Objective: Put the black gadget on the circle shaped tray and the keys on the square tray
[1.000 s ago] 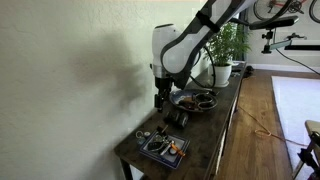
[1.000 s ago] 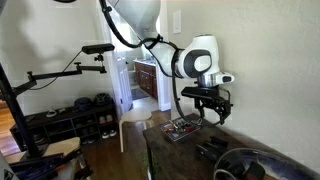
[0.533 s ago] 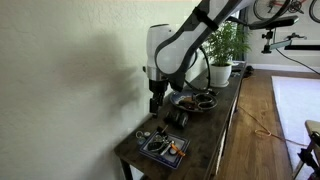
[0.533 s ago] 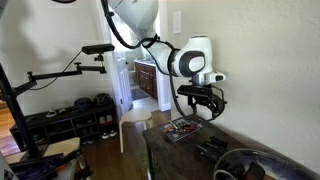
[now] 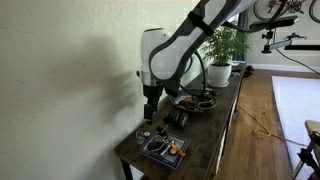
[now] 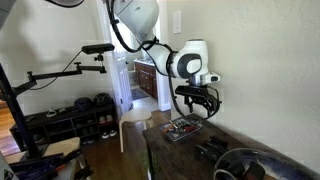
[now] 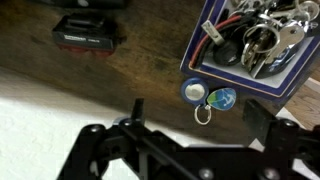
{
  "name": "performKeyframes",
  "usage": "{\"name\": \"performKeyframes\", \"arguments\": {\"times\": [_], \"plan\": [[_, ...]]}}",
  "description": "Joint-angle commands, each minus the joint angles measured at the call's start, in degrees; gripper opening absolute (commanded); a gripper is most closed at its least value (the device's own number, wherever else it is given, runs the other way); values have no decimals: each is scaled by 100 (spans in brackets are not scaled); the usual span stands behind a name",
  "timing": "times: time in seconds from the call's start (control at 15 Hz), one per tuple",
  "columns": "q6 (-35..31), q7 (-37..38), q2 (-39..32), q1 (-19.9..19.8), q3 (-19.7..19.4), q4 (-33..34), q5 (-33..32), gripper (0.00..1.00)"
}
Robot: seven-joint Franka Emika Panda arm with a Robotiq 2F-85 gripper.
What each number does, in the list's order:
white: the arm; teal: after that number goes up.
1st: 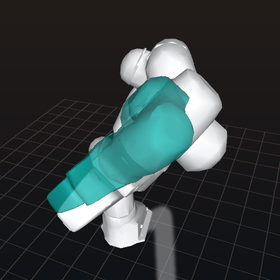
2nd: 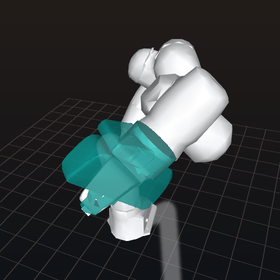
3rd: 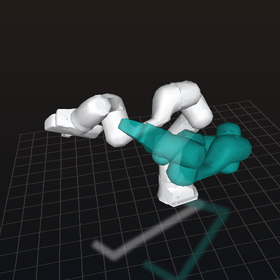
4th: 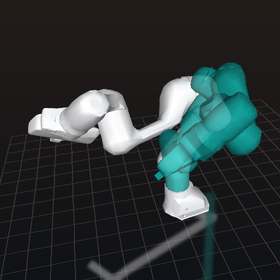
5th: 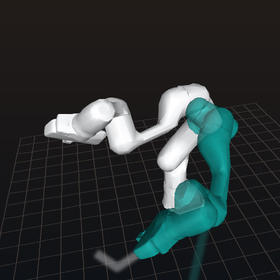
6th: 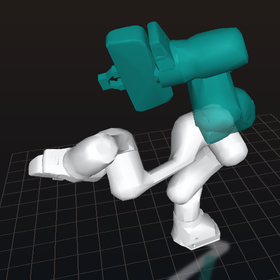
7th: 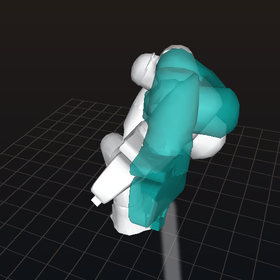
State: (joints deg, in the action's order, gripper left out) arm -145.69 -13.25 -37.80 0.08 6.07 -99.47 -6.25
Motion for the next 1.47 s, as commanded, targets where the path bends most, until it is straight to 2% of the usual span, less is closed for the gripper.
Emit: {"name": "performKeyframes", "arguments": {"times": [0.0, 1.27, 1.4], "plan": [[0, -193, -240, 5, 103, 260, 109, 100], [8, -499, -1345, -15, 295, 1358, 193, 100], [16, -556, -1455, -32, 316, 1466, 221, 72]]}}
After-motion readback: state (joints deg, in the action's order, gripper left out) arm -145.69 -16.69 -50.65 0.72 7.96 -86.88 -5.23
